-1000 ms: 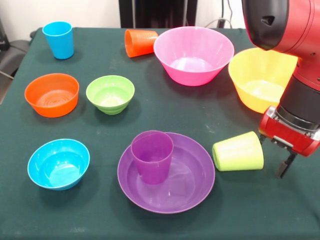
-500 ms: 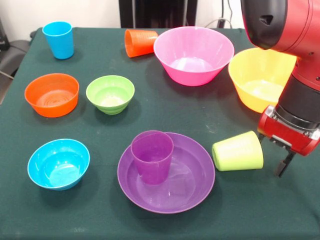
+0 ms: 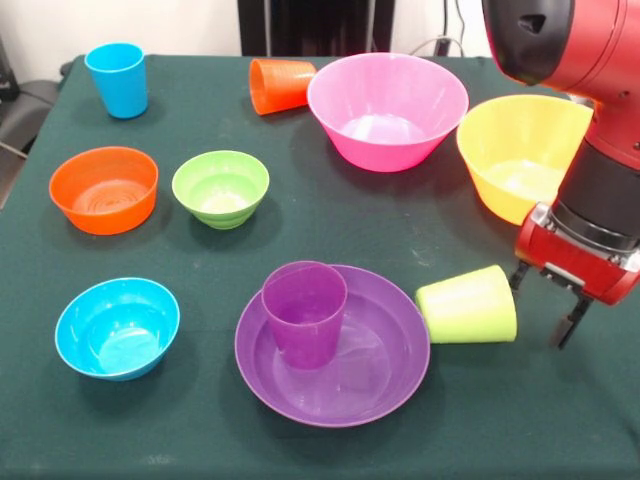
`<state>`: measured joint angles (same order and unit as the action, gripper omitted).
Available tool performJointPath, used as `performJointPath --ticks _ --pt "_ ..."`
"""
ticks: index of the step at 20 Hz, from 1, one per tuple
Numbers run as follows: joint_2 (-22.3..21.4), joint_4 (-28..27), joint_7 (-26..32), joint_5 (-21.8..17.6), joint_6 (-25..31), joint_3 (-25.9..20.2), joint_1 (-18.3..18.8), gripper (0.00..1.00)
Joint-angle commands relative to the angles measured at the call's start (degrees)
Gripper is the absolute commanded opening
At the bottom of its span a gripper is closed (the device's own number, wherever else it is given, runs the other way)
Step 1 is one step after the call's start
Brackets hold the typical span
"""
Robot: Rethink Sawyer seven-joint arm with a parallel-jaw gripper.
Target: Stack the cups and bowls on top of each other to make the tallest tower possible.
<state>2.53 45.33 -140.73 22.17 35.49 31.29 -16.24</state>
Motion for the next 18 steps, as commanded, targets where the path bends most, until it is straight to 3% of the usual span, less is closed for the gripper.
performJointPath --ticks 1,7,18 --pt "-4.4 6.7 -4.3 -1.5 1.5 -5.1 0.5 1.0" --pt "-9.0 9.6 -1.7 -1.9 4.3 -5.8 0.9 1.0" --pt "-10.1 9.9 -0.7 -2.6 4.6 -6.7 1.8 1.0"
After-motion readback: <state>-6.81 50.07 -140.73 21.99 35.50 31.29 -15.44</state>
